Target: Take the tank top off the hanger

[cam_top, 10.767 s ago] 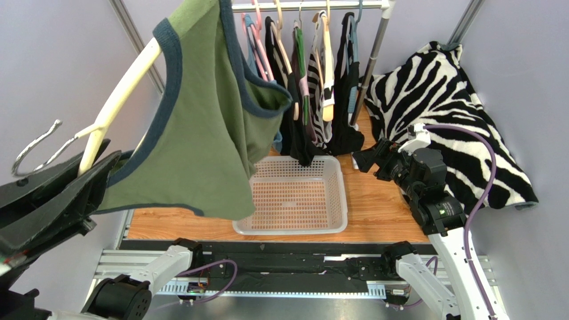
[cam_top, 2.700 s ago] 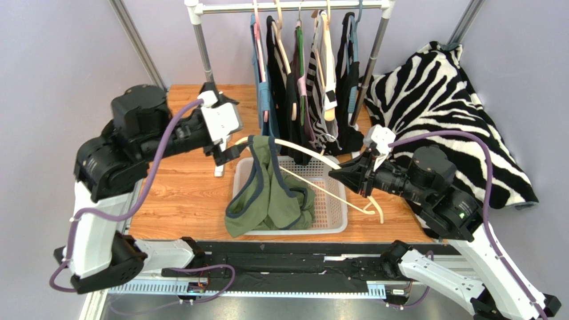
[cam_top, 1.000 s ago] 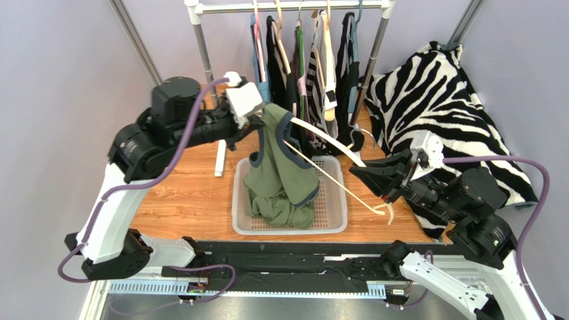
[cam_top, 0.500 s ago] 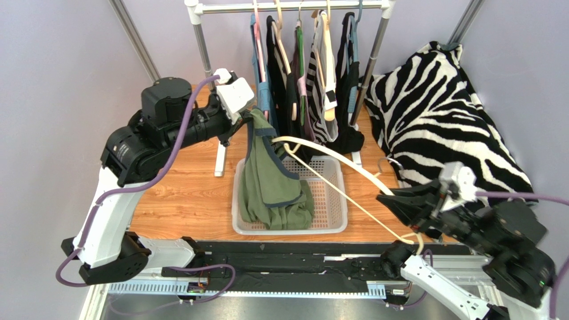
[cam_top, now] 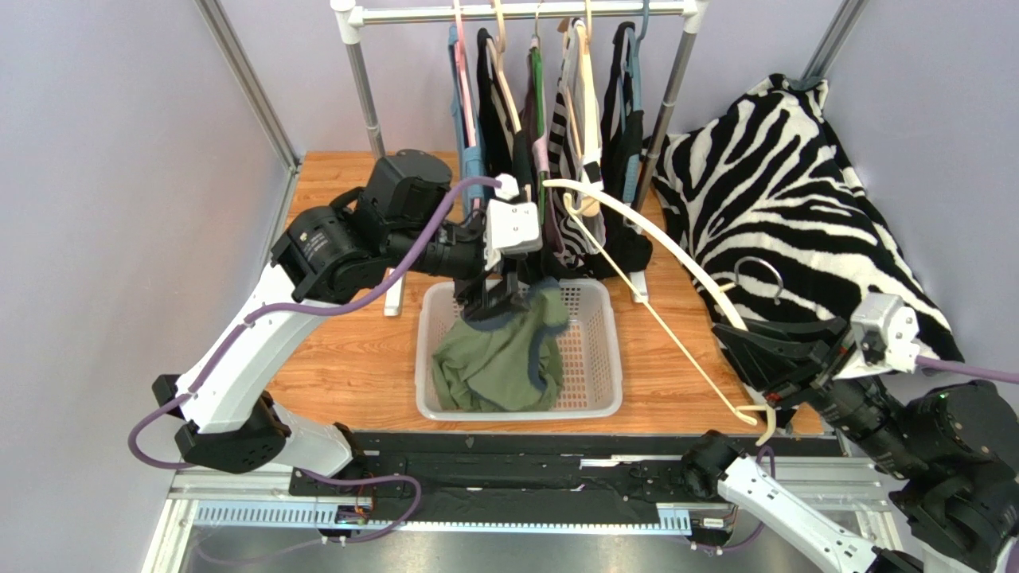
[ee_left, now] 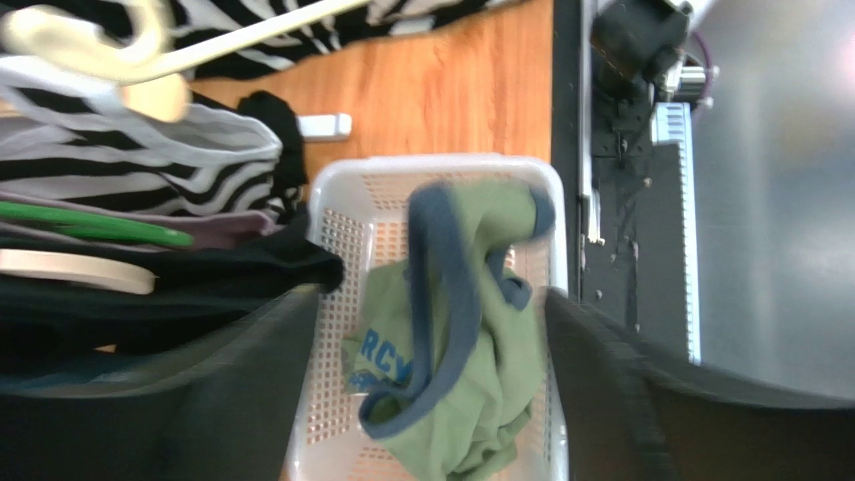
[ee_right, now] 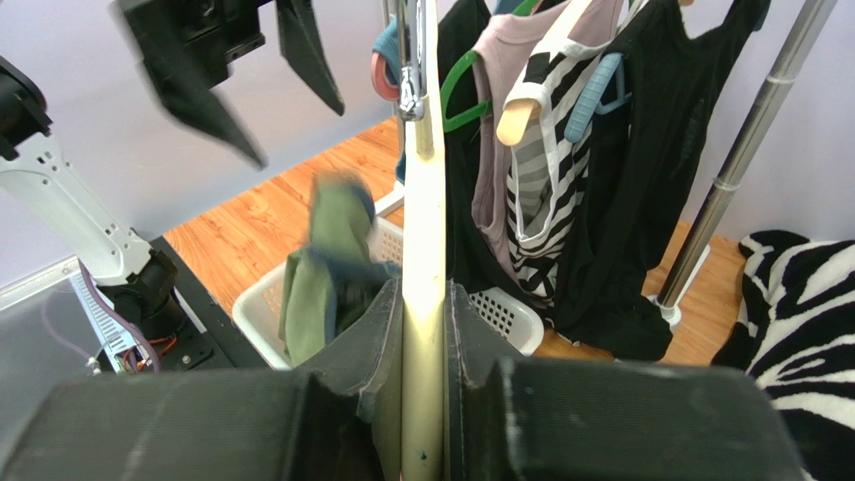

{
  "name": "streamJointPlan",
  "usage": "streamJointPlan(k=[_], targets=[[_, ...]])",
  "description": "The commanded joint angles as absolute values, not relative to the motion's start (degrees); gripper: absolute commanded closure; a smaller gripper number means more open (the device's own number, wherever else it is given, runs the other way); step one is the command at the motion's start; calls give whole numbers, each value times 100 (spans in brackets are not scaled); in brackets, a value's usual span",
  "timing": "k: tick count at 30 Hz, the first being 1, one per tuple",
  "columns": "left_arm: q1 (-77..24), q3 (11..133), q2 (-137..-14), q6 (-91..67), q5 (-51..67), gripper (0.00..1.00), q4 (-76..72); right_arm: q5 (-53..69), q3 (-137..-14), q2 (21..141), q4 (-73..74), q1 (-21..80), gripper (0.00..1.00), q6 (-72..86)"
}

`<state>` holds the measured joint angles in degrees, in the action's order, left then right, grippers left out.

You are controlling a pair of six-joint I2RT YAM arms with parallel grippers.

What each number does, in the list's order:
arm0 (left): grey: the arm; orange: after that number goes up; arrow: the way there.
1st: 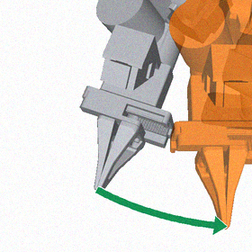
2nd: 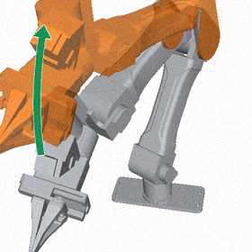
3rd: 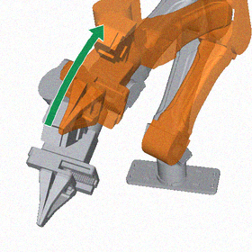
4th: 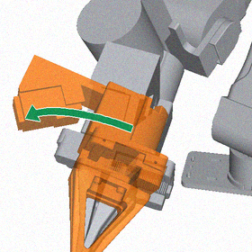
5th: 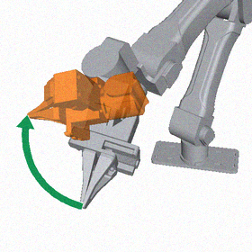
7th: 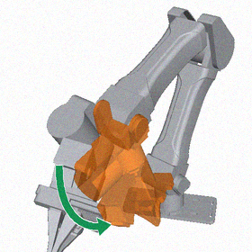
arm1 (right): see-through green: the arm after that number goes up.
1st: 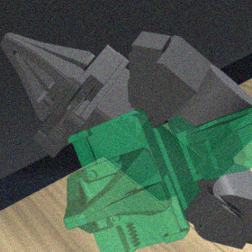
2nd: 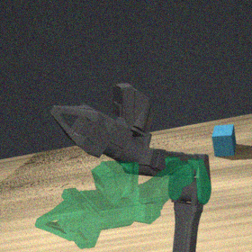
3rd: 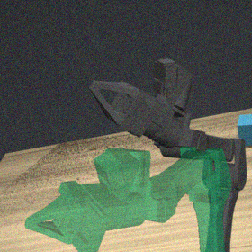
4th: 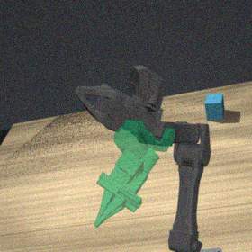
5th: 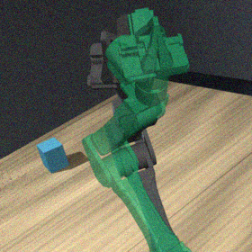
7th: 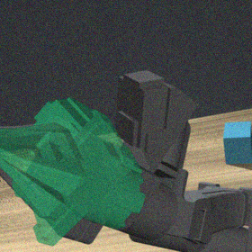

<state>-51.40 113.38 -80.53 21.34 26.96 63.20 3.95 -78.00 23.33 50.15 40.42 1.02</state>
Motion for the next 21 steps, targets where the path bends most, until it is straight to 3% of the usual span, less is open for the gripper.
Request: streamJointPlan(k=[1,12,21], targets=[[-5229,11206,-7770,2469,2893,2,6644,351,-7787,2645,4421,4061,100,18],[-5055,11672,-6822,3260,1556,1,6864,1431,-7699,3330,4614,4061,100,-359],[-4983,10890,-6521,3586,2750,1,7294,3506,-6882,3770,4080,4061,100,-1011]])
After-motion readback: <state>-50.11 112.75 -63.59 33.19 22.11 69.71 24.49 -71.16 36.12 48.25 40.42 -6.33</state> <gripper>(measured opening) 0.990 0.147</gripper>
